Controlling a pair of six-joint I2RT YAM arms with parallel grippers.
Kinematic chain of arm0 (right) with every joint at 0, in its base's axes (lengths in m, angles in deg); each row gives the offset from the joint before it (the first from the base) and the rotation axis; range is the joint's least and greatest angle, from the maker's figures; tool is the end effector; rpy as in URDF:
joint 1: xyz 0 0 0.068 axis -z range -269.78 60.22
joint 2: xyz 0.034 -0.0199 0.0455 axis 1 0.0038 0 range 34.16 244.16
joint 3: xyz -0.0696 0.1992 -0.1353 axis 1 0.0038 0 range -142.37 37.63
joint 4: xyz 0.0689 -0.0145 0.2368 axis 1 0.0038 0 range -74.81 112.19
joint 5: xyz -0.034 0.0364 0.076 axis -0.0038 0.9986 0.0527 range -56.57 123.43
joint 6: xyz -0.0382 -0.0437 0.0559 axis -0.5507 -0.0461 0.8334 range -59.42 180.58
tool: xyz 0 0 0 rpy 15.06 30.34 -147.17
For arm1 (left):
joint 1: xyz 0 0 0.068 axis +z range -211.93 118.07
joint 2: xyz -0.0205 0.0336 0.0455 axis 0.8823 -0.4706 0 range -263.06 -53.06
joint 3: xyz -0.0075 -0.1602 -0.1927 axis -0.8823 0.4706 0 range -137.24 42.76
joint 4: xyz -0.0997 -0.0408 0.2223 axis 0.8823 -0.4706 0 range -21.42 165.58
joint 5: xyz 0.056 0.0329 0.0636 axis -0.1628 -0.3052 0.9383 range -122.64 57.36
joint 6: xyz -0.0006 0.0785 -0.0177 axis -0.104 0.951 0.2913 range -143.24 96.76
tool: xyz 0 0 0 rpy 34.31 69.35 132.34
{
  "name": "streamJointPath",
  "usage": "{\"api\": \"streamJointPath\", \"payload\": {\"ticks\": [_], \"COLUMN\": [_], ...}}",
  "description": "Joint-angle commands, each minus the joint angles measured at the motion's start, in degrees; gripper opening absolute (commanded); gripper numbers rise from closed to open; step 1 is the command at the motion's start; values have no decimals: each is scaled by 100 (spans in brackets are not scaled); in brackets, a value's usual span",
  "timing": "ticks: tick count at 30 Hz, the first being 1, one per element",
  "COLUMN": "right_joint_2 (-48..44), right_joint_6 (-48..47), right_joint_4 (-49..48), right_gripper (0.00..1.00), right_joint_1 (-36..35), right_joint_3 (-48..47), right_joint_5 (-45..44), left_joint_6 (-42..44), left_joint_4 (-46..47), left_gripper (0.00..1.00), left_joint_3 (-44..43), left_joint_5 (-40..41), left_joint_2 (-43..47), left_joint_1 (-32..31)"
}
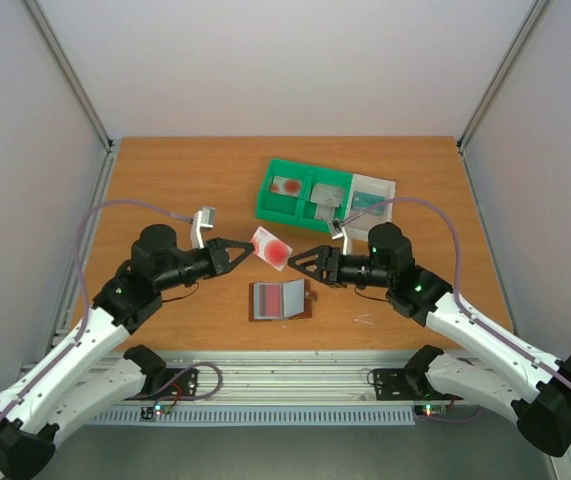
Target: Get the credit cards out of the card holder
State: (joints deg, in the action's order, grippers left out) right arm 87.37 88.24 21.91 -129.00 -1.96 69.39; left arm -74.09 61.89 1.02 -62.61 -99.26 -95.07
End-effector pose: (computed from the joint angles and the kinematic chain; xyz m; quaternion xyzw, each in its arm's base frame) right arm 0.1563 0.1804 0.2654 -0.2541 0.7590 0.5108 0.3137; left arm 0.1603 -0.1463 0.2877 0.0295 0.7963 -0.5349 0.2811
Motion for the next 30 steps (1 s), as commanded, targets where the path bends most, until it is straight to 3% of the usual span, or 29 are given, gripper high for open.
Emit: {"api": "streamJointPath", "payload": {"ticks": [1, 8, 11, 16, 26, 28, 30], "right_joint_2": [225, 1058, 1233, 1243, 1411, 1477, 1513], "right_joint_6": [999, 1656, 1666, 1642, 1955, 2025, 2090], "right_joint_4": [-1607, -3081, -3166, -3095, -3624, -3729, -3846], "right_gripper": [67, 38, 31, 24, 27, 24, 15], "right_joint_1": [-44, -84, -82, -80, -84, -78, -80], "right_joint_3": [155, 5, -83, -129, -101, -89, -66], "right_joint_5": [-199, 79, 39, -109, -110, -78, -72], "left_joint_6": [-926, -1195, -1364, -1281, -1185, -1211, -1177], "left_joint_4": [1155, 1575, 1649, 1592, 1707, 1724, 1669], "left_gripper": [0, 0, 1, 0, 0, 0, 1], "left_joint_3": [141, 78, 112, 116, 424, 454, 467], "left_joint_5": [1068, 1384, 1494, 1552, 1569, 1559, 1579], "left_joint_2": [310, 326, 311, 348, 422, 467, 499], "left_joint_1": [2, 1, 1, -2, -2, 0, -1]}}
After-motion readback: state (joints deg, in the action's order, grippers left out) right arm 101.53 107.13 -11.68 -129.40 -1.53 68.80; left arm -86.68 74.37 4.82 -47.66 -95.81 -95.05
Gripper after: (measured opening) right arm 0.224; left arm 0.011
